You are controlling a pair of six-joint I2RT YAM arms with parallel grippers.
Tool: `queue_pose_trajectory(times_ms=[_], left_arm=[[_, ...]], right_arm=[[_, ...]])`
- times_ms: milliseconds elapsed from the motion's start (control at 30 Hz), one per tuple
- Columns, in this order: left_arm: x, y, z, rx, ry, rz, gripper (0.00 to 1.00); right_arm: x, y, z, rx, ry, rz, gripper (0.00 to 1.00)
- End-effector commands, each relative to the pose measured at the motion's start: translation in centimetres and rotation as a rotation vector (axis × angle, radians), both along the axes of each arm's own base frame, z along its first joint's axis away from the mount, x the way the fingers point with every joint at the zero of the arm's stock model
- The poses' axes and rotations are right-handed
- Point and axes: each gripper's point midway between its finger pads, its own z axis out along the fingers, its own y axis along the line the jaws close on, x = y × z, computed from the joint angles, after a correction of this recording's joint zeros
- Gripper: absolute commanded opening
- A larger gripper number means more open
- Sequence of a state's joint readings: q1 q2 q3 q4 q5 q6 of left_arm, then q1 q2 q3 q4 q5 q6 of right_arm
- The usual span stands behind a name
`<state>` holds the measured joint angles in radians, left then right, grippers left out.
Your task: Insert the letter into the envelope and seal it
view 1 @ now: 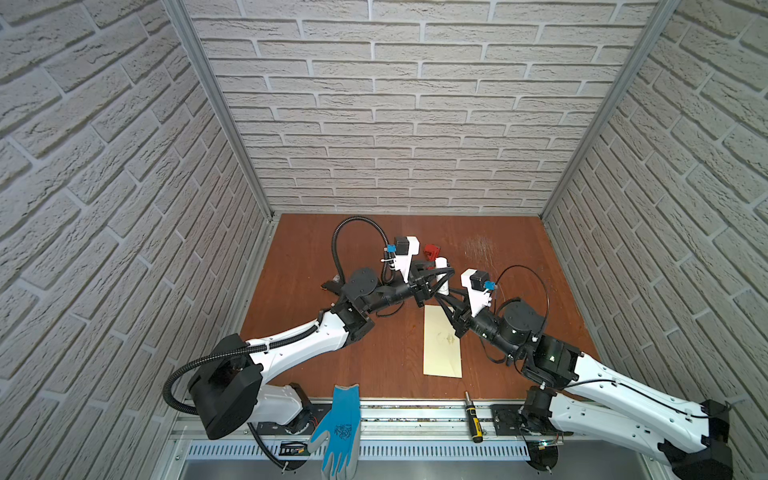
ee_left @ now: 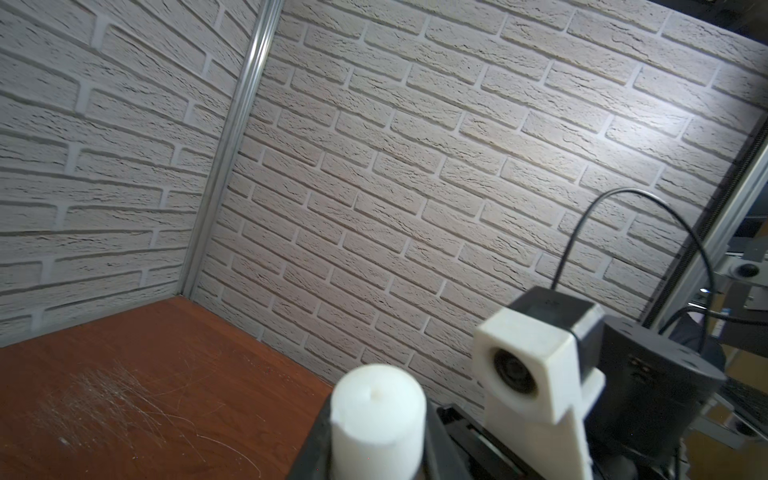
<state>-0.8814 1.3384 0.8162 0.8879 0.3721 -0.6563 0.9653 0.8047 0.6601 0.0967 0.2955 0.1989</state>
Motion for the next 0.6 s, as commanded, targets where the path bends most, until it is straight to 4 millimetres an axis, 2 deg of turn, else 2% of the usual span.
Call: queue_pose_trajectory(times_ms=[0,267,400,500,567], left_arm=[[2.5,-0.5,-5.0,0.137,0.045,0.145,0.0],[3.1,-1.0,-6.2,0.163,0.04,0.203,0.0],[3.4,-0.9,-6.2,0.155,0.043,0.224,0.0],[3.3,-0.7,-6.0,0.16,0.03,0.225,0.0],[3.3,-0.3,-5.6,0.16,0.017,0.231,0.0]], right_arm=[[-0.9,0.8,7.5,0.123,-0.212,-0.05,0.07],[-1.1,3.1,8.1,-0.005,-0.283,-0.269,0.08],[-1.7,4.3,8.5,-0.017,-0.332,-0.307,0.12],[-1.8,4.4,8.0,-0.014,-0.331,-0.3,0.19],[-1.9,4.3,7.2,-0.04,-0.312,-0.277,0.3]])
